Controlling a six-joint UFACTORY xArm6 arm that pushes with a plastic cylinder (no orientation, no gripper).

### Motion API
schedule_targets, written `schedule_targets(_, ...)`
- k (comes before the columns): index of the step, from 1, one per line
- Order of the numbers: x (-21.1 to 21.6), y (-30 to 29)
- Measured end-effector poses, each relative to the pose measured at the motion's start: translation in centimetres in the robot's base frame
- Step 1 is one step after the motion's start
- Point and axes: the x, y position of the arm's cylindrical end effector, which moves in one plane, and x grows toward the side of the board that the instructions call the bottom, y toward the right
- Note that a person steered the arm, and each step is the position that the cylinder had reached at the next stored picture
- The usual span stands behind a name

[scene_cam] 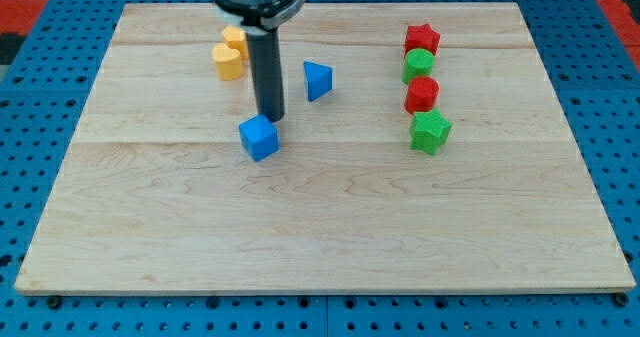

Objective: Move blue triangle to blue cube

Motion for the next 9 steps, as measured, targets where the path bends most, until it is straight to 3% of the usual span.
schedule_targets(1, 0.3, -0.3)
schedule_targets(3, -0.4, 8.1)
schedule_targets(5, -7.8, 12.1)
schedule_targets(6, -9.4, 4.8)
schedule_targets(7, -9.0, 3.2)
schedule_targets(9, -5.7, 6.7)
